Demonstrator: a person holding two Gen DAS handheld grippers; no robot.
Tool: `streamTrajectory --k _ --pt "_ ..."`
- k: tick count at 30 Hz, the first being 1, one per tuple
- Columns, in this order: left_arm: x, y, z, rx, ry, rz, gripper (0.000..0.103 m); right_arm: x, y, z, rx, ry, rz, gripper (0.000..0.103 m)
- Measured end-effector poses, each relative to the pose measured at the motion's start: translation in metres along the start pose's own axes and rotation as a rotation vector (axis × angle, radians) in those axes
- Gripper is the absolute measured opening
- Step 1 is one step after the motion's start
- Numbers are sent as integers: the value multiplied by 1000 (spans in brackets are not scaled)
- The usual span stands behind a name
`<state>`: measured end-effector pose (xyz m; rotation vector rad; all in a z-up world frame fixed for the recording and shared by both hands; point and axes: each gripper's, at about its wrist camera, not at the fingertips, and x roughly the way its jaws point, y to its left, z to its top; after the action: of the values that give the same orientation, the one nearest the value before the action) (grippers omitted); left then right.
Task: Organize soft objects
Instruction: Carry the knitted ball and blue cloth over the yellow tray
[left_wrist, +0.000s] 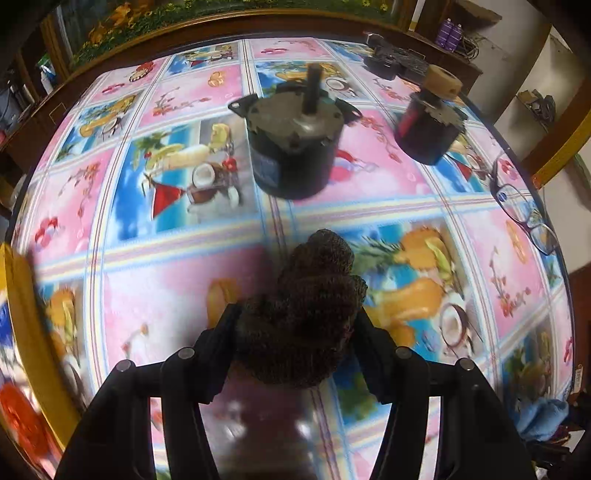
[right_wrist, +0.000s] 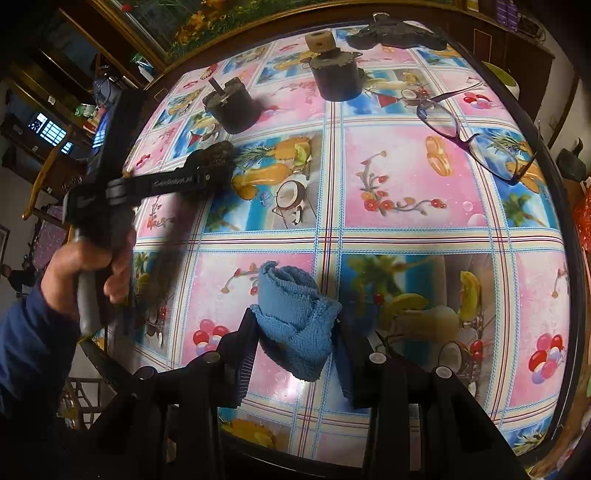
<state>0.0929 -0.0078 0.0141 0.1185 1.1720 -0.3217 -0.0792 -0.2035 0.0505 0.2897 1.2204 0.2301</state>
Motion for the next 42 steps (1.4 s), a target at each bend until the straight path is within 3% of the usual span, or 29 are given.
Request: streamTrajectory --k 9,19,42 --pt "-24 -29 -66 23 -7 23 58 17 14 12 -51 35 20 41" --pt "-40 -41 -118 25 -8 62 58 34 28 15 -96 74 33 41" --pt "-85 -28 -151 -22 -109 176 58 41 56 8 -156 95 69 41"
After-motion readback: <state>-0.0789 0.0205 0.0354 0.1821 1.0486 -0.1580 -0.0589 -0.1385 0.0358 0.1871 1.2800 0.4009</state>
